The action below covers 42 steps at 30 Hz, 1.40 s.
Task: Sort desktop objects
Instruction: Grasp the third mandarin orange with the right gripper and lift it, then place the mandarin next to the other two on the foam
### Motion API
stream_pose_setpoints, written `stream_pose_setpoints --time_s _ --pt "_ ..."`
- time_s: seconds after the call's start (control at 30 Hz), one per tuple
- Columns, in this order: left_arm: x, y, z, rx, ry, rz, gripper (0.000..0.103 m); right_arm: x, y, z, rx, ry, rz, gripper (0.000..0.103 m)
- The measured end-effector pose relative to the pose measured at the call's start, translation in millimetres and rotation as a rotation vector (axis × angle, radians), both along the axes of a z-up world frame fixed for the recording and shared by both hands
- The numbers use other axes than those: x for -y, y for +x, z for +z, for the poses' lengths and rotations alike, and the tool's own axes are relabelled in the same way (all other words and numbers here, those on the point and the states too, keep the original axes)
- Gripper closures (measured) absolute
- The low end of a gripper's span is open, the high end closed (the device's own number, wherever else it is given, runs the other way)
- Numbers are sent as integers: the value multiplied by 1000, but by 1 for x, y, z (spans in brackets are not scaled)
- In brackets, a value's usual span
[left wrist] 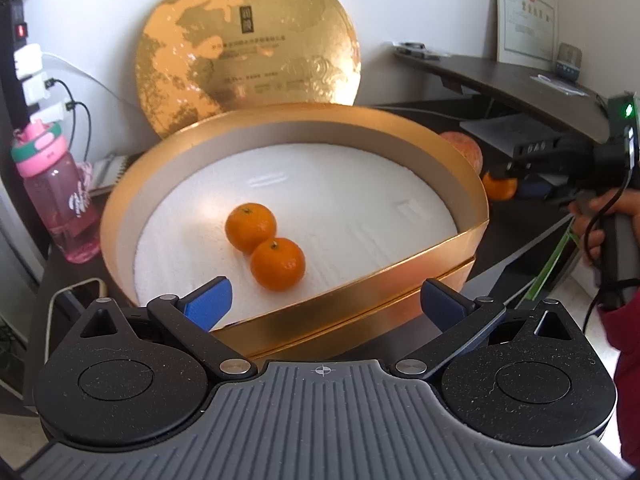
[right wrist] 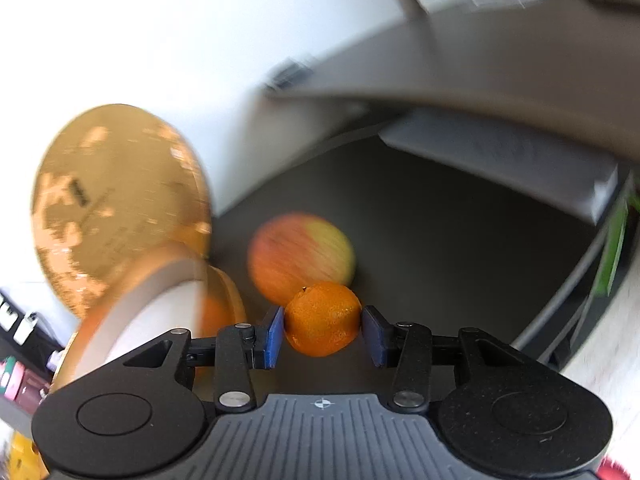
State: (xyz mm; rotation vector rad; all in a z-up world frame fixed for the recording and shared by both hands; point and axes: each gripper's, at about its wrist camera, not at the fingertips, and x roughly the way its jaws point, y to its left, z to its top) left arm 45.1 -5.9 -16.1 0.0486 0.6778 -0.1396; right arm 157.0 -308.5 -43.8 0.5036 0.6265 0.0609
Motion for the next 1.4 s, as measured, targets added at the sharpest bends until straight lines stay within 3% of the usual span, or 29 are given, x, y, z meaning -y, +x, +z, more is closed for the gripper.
stream_pose_setpoints --time_s 0.13,0.27,0.53,0.6,0.73,0.97,1.23,1.4 --pt "-10 -8 1 19 -8 21 0 -32 -10 33 78 -59 92 59" --pt "-21 -16 2 38 -15 42 0 -79 -13 48 91 -101 234 59" --pt "-52 -24 -2 53 -31 110 0 -172 4 28 -30 -203 453 60" --pt "-60 -25 -4 50 -40 126 0 -184 7 21 -56 -212 475 71" --pt "-73 -24 -9 37 -61 142 0 -204 17 14 -93 -241 484 76" --pt "-83 -22 -16 23 -86 141 0 -209 20 12 -116 -267 477 76" --pt "-82 -26 -16 22 -93 120 0 -201 10 13 -127 -299 437 75" --pt "-80 -29 -16 20 -97 113 0 -187 7 13 -115 -251 410 69"
